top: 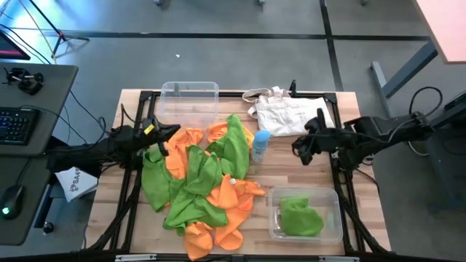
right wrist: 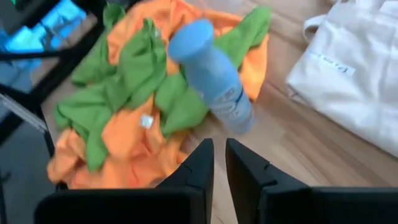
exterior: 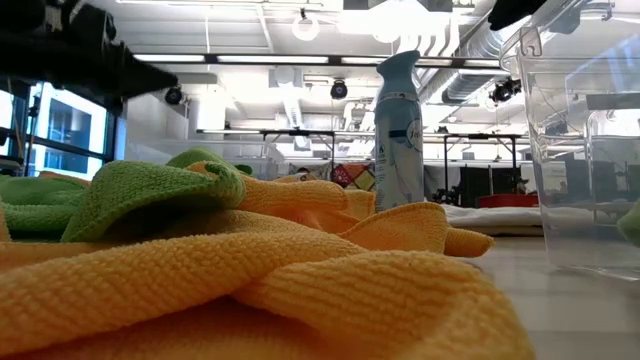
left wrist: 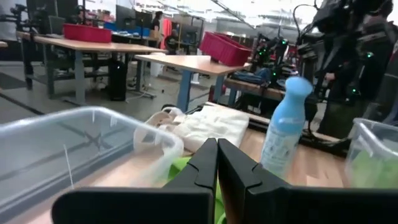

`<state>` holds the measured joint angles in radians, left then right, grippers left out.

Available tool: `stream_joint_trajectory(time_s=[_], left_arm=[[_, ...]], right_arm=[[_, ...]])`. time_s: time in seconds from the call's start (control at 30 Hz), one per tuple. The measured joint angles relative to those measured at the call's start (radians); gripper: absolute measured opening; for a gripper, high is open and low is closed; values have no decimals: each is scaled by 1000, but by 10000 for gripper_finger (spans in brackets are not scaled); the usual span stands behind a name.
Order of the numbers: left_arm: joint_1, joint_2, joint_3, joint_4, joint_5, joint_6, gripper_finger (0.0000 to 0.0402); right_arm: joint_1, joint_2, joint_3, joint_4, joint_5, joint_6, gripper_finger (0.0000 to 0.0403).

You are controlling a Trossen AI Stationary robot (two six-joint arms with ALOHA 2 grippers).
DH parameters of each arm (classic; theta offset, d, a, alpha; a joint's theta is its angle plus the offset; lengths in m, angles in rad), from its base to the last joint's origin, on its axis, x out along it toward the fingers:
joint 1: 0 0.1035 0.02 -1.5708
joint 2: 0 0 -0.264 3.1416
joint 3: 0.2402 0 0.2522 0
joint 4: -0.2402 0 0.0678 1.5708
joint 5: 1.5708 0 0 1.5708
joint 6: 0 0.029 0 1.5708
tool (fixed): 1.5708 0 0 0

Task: Sort microfiber towel by color & place in baskets
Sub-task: Put the yellow microfiber towel into the top transparent bin

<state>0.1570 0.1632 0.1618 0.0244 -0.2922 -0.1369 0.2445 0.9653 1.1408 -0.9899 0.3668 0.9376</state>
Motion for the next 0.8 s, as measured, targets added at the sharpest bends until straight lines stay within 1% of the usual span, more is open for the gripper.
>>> stream_joint_trajectory(time_s=[0.13, 0.3, 0.4, 0.5, 0.63, 0.7, 0.8], left_arm=[[0, 72, 146, -123, 6, -15, 0], [-1, 218, 345, -331, 71, -82, 0], [-5, 325, 458, -458, 107, -164, 0], [-34, 435, 555, -570, 132, -251, 0], [-94, 568, 648, -673, 122, -453, 0], [-127, 625, 687, -748, 100, -561, 0], [-177, 693, 727, -905, 44, -801, 0]], right_arm=[[-52, -18, 0, 34, 0, -21, 34], [-103, -19, 0, 37, 23, -22, 34], [-123, -17, 0, 37, 50, -34, 34], [-140, -17, 0, 36, 53, -55, 34], [-150, -18, 0, 28, 48, -100, 34], [-154, -18, 0, 19, 44, -135, 34], [-155, -18, 0, -14, 44, -185, 34]])
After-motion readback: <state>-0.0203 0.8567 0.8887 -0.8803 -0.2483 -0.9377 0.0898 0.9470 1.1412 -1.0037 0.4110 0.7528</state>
